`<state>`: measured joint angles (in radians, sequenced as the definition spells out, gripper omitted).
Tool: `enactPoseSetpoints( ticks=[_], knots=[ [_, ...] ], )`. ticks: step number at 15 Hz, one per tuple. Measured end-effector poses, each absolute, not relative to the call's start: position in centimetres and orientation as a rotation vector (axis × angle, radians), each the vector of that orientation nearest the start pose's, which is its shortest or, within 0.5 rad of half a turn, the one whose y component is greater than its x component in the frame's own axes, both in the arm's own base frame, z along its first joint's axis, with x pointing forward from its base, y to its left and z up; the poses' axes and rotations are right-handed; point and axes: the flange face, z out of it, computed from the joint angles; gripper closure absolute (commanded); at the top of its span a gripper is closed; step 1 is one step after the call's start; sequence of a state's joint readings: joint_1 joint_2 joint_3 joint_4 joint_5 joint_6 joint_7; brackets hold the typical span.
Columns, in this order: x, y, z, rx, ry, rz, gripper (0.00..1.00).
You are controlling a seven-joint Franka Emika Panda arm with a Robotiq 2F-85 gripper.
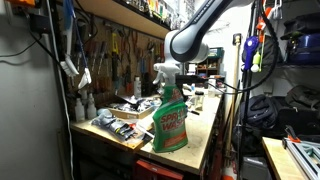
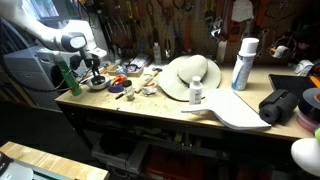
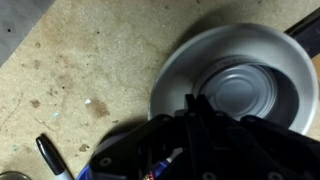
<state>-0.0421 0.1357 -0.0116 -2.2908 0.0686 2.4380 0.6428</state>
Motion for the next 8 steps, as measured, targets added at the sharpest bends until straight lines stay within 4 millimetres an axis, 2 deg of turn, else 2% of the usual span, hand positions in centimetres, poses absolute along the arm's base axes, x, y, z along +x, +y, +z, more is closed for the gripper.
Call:
enactPoseSetpoints(
  ticks=[2, 6, 8],
  knots=[
    [53.0, -3.6, 31.3, -2.861, 1.149, -0.074, 0.93],
    [52.5, -7.1, 38.4, -2.771, 1.227, -0.272, 0.92],
    [51.7, -9.2, 41.2, -2.718, 1.285, -0.348, 0.93]
  ],
)
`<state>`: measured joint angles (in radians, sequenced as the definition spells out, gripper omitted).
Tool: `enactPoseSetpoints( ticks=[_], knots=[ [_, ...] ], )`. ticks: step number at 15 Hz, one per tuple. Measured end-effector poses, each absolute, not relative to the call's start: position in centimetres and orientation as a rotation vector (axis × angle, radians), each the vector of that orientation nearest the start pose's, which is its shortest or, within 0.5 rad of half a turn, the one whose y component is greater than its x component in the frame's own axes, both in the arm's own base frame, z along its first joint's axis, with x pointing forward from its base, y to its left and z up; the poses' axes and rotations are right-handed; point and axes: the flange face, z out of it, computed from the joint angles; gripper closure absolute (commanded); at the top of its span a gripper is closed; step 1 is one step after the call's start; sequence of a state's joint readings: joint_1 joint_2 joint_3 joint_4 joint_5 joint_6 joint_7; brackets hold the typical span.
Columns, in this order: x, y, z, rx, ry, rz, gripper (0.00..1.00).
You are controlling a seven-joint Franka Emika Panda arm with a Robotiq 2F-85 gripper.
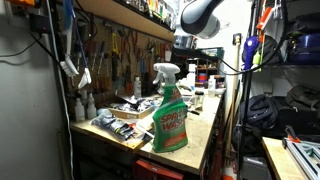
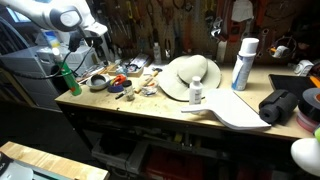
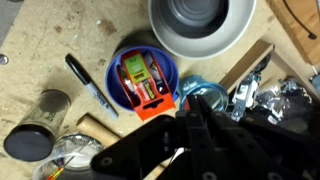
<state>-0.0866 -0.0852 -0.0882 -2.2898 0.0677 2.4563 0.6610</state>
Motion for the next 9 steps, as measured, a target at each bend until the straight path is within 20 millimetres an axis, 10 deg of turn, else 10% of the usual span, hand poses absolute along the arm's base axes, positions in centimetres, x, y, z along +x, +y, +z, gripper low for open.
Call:
enactPoseSetpoints(
  ticks=[1, 2, 4, 9],
  knots=[
    [51.4, -10.3, 42.2, -2.687, 1.327, -0.375, 0.92],
    [51.0, -11.3, 43.0, -2.658, 1.368, -0.395, 0.67],
    [50.3, -12.3, 43.5, -2.645, 1.388, -0.405, 0.63],
    [49.2, -7.4, 39.0, -2.71, 1.205, -0.17, 0.26]
  ],
)
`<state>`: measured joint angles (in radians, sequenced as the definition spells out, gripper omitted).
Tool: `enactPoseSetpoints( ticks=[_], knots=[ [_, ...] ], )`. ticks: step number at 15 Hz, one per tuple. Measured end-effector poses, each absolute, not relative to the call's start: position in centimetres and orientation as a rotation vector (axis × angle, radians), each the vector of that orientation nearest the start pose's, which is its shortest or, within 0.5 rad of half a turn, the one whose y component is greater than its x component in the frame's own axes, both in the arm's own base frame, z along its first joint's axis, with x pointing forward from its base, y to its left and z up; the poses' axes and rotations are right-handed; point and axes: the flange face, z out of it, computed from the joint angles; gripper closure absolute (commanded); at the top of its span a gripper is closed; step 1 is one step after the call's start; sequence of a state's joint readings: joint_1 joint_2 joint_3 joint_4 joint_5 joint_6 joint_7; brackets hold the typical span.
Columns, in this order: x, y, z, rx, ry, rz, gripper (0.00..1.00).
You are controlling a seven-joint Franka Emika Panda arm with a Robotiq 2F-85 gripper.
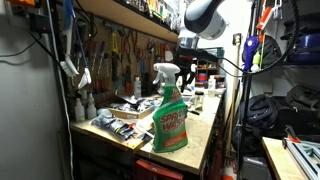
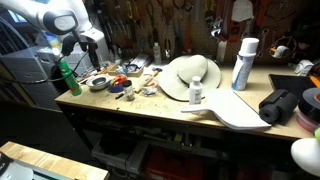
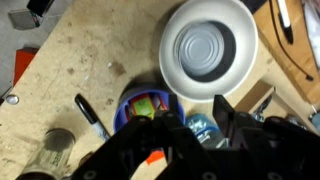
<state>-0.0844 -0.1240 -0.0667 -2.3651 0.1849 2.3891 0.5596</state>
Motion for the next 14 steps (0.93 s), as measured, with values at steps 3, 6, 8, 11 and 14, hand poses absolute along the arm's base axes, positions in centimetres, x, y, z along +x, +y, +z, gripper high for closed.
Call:
enactPoseSetpoints(
  ticks=[3, 6, 8, 11, 14],
  knots=[
    [49.1, -4.1, 35.1, -2.799, 1.092, -0.072, 0.04],
    [49.9, -2.9, 32.0, -2.843, 1.049, -0.058, 0.0],
    [50.5, -2.7, 30.6, -2.869, 1.026, -0.081, 0.07],
    [51.4, -2.7, 29.4, -2.895, 1.004, -0.105, 0.06],
    [51.8, -2.6, 29.5, -2.929, 0.974, -0.121, 0.02]
  ],
)
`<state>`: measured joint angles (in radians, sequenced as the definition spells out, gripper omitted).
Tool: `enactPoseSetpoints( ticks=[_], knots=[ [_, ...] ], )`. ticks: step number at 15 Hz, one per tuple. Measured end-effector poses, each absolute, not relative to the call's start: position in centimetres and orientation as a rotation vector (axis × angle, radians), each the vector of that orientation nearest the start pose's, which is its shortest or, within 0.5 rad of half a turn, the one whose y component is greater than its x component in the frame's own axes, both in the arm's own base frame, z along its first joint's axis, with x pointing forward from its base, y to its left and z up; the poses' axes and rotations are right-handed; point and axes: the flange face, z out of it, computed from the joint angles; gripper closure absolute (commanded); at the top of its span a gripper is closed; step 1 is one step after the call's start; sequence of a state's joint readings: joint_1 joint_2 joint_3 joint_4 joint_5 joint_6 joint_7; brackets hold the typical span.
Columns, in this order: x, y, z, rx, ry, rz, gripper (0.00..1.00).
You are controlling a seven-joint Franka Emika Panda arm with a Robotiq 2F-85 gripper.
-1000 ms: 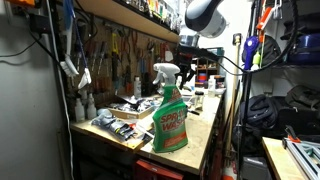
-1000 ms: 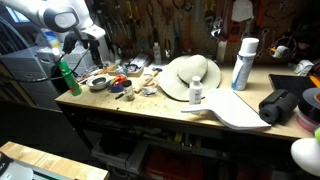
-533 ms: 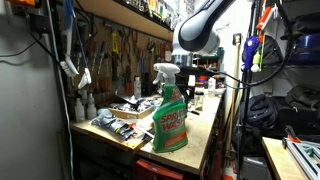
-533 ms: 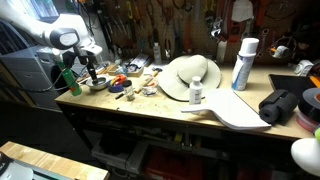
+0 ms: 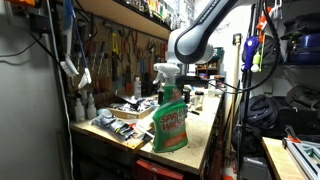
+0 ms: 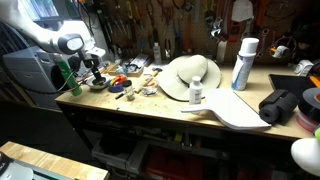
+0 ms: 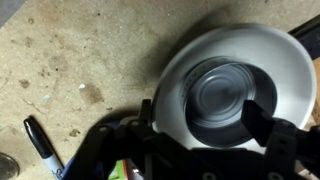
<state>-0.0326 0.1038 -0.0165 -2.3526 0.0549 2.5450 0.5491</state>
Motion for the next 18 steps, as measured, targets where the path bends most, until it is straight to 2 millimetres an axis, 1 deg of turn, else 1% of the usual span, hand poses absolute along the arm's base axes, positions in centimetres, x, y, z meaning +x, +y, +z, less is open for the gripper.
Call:
enactPoseSetpoints(
  ticks=[2, 4, 6, 7, 10, 11, 13, 15, 16, 17, 18],
  knots=[
    [51.7, -2.3, 30.0, -2.972, 0.953, -0.12, 0.0],
    [51.5, -1.9, 30.8, -3.005, 0.937, -0.12, 0.02],
    [51.5, -1.2, 31.7, -3.007, 0.906, -0.142, 0.08],
    [51.5, -0.9, 32.0, -3.006, 0.889, -0.149, 0.1],
    [51.6, -0.2, 32.1, -3.002, 0.866, -0.157, 0.15],
    [51.6, -0.2, 31.9, -3.001, 0.866, -0.158, 0.14],
    [51.8, -0.3, 31.4, -2.999, 0.867, -0.165, 0.2],
    [52.0, -0.4, 30.6, -2.991, 0.876, -0.173, 0.29],
    [52.1, -0.5, 30.1, -2.984, 0.883, -0.178, 0.3],
    [52.2, -0.6, 29.6, -2.98, 0.889, -0.177, 0.44],
    [52.3, -0.7, 29.2, -2.979, 0.895, -0.175, 0.46]
  ],
)
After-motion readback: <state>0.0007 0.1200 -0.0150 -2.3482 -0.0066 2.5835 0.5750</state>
